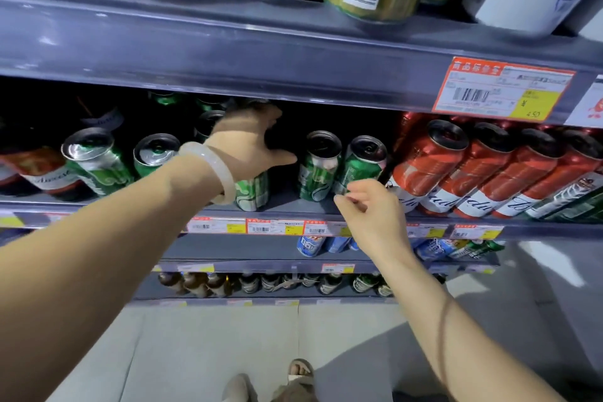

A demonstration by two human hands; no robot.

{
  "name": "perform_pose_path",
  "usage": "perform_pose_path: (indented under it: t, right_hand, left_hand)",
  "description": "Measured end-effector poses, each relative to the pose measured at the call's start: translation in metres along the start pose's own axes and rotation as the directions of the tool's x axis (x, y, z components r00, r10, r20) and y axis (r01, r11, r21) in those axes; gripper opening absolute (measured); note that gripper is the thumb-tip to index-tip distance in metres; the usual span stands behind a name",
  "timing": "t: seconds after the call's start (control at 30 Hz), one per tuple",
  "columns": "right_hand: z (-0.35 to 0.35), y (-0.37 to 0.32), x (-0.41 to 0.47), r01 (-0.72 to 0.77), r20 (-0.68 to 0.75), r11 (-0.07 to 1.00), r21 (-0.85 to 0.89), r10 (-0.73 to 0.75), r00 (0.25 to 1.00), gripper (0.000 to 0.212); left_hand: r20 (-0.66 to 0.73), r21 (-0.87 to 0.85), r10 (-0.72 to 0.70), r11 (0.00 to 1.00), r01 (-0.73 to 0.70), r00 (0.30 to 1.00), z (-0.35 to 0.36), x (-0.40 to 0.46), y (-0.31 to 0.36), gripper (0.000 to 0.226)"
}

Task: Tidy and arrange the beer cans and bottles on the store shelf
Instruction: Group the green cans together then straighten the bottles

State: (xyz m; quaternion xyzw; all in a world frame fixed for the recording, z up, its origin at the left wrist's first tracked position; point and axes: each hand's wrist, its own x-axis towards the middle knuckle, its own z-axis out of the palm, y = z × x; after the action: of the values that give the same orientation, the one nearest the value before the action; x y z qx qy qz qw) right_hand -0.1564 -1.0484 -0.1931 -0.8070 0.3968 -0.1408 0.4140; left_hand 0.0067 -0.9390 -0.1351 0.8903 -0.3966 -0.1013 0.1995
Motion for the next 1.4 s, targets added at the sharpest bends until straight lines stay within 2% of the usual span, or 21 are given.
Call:
perform_pose_path:
  t: [0.1,0.2,0.3,0.37,0.47,0.63,0.77,0.87,0.93,1.07,1.2,1.4]
  right_hand:
    - [0.006,-0.019,0.001,0.248,-0.063,0.969,0.013,-0.247,0.967,0.024]
    - [0.006,-0.036,0.019,0.372,-0.076,0.91,-0.183,-0.39,0.918,0.045]
    - [-0.002,-0.039,0.043,0.332,0.085,0.787,-0.519,-0.339,0.937,0.085]
    - [-0.008,-0.037,0.055,0.293,0.189,0.707,-0.643,-0.225,0.956,0.096]
    - [-0.013,-0.031,0.066,0.318,0.274,0.697,-0.643,-0.178,0.945,0.087]
    - [-0.02,-0.034,0.072,0.312,0.314,0.753,-0.579,-0.147,0.938,0.072]
    - [-0.027,-0.038,0.08,0.319,0.401,0.774,-0.546,-0.093,0.911,0.078]
    - [-0.026,-0.039,0.082,0.38,0.477,0.699,-0.606,-0.063,0.877,0.094]
    - [-0.026,-0.038,0.082,0.383,0.469,0.666,-0.64,-0.057,0.882,0.095]
    - [-0.025,-0.038,0.087,0.383,0.443,0.661,-0.645,-0.085,0.893,0.081]
    - [-0.023,-0.038,0.087,0.376,0.419,0.645,-0.666,-0.094,0.903,0.075]
    - [-0.02,-0.037,0.084,0.371,0.4,0.639,-0.674,-0.107,0.91,0.082]
  left_hand:
    - [-0.014,0.026,-0.011,1.0,0.011,1.0,0.0,-0.017,-0.026,0.068]
    - [-0.03,0.127,0.013,0.992,-0.009,0.999,0.008,-0.021,-0.035,0.068]
    - [-0.016,0.255,-0.001,0.967,0.005,1.0,0.011,-0.019,-0.033,0.066]
    - [0.021,0.312,0.004,0.95,-0.01,1.0,0.013,-0.015,-0.033,0.071]
    - [0.061,0.277,0.026,0.96,-0.042,0.998,0.012,-0.008,-0.029,0.076]
    - [0.097,0.117,-0.018,0.993,0.007,0.995,0.025,0.005,-0.004,0.078]
    - [0.179,0.101,-0.032,0.995,0.014,0.983,0.025,0.017,0.003,0.089]
    - [0.235,0.142,0.005,0.989,-0.039,0.972,0.026,0.02,0.008,0.093]
    - [0.223,0.157,0.019,0.986,-0.055,0.975,0.028,0.022,0.009,0.085]
    - [0.19,0.18,0.04,0.981,-0.075,0.981,0.028,0.028,0.01,0.076]
    - [0.16,0.187,0.018,0.981,-0.048,0.987,0.031,0.03,0.01,0.077]
    - [0.069,0.056,0.023,0.998,-0.027,0.997,0.032,0.012,0.003,0.086]
